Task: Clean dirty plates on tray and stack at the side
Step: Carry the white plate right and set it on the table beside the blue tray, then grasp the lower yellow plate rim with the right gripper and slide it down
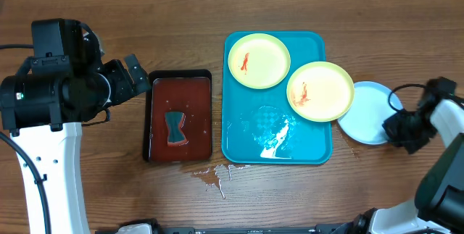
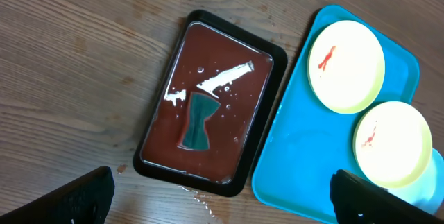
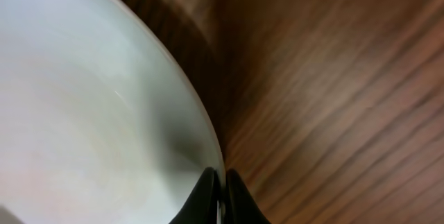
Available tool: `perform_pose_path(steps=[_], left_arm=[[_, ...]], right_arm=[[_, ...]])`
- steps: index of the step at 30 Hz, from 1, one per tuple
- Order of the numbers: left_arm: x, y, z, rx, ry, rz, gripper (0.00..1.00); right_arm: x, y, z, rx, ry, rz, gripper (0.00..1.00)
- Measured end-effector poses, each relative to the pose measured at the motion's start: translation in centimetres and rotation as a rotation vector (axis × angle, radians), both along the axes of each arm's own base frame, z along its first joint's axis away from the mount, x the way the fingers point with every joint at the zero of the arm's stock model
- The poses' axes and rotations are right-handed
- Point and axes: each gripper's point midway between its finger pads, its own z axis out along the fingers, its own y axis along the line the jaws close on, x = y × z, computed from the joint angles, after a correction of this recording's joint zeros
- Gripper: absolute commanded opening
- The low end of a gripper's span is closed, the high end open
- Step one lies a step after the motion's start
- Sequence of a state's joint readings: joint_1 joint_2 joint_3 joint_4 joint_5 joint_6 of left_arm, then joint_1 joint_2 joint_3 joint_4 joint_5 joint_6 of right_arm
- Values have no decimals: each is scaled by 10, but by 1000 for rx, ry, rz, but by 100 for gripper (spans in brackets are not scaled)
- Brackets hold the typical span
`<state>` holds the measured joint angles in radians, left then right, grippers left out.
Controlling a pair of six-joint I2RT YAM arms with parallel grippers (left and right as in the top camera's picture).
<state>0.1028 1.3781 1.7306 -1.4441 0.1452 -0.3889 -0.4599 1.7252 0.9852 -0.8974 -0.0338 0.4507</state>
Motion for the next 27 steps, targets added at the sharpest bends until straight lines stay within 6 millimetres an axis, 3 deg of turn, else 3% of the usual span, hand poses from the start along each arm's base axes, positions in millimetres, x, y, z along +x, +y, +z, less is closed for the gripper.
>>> perform_pose_path(steps=[2,3,7,10,14,17,22,24,25,27], left_arm=[[0,0,0,0,0,0,100],[0,0,0,0,0,0,100],[0,0,0,0,0,0,100],[0,0,0,0,0,0,100],[0,0,0,0,0,0,100],[0,0,0,0,0,0,100],[0,0,0,0,0,0,100],[0,0,0,0,0,0,100],[0,0,0,0,0,0,100],[0,0,0,0,0,0,100]], right_arm=[[-1,8,0,-15,25,28,72],[-2,13,0,-21,38,45,81],[-5,18,9,-40,55,66,84],[10,19,29,-65,-22,105,80],[61,35,75,-62,-284,245,59],[86,55,99,-35,-424,340,47],[107,87,94,-16,-492,458,45],[112,97,84,-13,-494,494,43],[112,108,67,-6,-464,528,42],[110,113,53,-9,-427,547,40]])
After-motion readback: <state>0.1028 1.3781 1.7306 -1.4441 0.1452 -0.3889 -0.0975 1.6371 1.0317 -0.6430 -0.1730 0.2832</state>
